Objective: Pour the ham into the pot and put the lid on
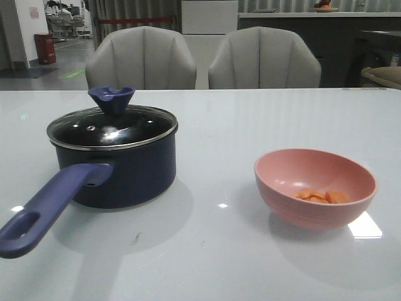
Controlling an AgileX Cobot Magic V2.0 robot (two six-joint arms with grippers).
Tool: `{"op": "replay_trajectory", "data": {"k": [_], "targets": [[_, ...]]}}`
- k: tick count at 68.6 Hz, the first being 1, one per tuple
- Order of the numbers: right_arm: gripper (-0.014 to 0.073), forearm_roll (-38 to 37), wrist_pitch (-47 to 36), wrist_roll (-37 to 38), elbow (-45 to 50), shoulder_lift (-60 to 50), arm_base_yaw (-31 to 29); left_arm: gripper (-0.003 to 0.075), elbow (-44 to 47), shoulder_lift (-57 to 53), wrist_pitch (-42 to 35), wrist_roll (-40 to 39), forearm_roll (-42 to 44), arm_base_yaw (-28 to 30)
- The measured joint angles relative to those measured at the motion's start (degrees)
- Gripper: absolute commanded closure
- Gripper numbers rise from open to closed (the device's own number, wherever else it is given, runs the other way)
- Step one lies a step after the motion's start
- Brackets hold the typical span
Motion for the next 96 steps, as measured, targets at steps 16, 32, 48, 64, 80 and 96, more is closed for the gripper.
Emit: {"op": "replay_trajectory", "data": {"k": [16, 32, 48, 64, 80, 96], "targets": [[0.0436, 0.0, 0.0, 0.0, 0.0, 0.0, 0.0, 0.0607, -8.7, 8.2, 17.5, 0.0, -0.1, 0.0], [0.0436, 0.0, 0.1, 0.0, 0.0, 0.0, 0.0, 0.0597, -8.8, 11.6, 19.1, 0.0, -0.1, 0.0], [0.0436, 0.0, 0.1, 0.0, 0.0, 0.0, 0.0, 0.0281, -8.9, 14.8, 21.7, 0.0, -0.1, 0.0], [0.0436, 0.0, 0.1, 0.0, 0.0, 0.0, 0.0, 0.0061, -10.8, 20.6, 23.9, 0.0, -0.1, -0.2], [0.0436, 0.0, 0.1, 0.0, 0.0, 0.0, 0.0, 0.0061, -19.4, 31.6, 27.2, 0.0, -0.1, -5.3], [0.0436, 0.0, 0.1, 0.0, 0.0, 0.0, 0.0, 0.0061, -29.8, 45.5, 29.0, 0.0, -3.1, -9.9]]}}
